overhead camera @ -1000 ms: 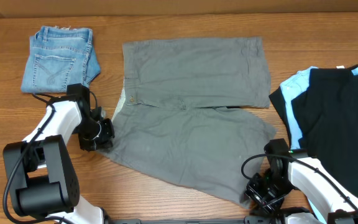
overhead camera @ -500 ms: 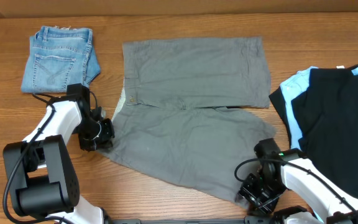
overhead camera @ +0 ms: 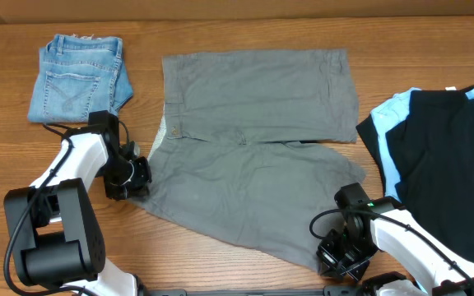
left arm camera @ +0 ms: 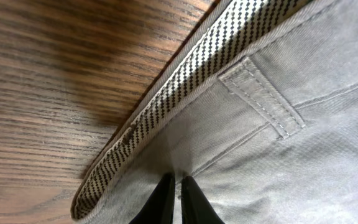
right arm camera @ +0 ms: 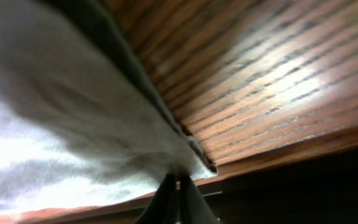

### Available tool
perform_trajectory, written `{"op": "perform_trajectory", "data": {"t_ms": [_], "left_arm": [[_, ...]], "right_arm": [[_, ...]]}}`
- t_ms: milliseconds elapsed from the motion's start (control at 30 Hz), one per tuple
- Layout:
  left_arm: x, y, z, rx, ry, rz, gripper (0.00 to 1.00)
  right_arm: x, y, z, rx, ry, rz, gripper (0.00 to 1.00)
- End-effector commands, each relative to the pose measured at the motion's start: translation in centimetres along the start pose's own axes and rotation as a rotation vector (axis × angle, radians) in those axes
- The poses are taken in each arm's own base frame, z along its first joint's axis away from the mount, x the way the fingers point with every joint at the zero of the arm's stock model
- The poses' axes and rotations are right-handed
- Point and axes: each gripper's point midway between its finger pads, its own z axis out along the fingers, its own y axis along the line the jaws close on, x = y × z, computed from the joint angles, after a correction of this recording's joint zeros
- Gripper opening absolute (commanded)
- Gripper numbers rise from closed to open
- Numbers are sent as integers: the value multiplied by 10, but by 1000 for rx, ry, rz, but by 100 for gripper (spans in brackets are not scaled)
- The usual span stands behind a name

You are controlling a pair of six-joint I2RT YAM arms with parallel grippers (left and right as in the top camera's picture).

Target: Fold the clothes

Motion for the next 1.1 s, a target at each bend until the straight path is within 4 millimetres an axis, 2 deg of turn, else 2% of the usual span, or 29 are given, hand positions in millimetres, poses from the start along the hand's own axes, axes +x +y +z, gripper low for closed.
{"op": "perform_trajectory", "data": {"t_ms": [0, 133, 267, 367, 467, 567, 733, 800, 867, 967, 1067], "left_arm": [[-5, -4, -3, 14, -14, 9, 9], [-5, -3, -3, 14, -13, 8, 8], [-5, -3, -3, 14, -12, 8, 7], [-5, -3, -3, 14, -12, 7, 6], [-4, -3, -3, 14, -10, 6, 6], [-5, -3, -3, 15, -11, 7, 6], [-5, -4, -3, 15, -13, 7, 7], [-5, -4, -3, 15, -14, 8, 7], [-5, -4, -3, 15, -14, 8, 7], [-5, -3, -3, 15, -14, 19, 7], [-6, -4, -3, 16, -17, 20, 7]], "right_arm": [[-1, 0, -1, 6, -14, -5, 4], [-8, 1, -14, 32, -70, -35, 4], [-10, 15, -30, 4, -108, -81, 4], [-12, 10, -35, 36, -130, -64, 5], [-11, 6, -35, 50, -127, -37, 14], [-11, 3, -31, 55, -126, -30, 34], [-12, -12, -14, 97, -101, 36, 56], [-11, -12, -5, 91, -66, 42, 55], [-9, -12, -1, 98, -43, 58, 50], [-9, -13, 0, 102, -36, 58, 35], [-9, -13, 0, 102, -36, 57, 33]]}}
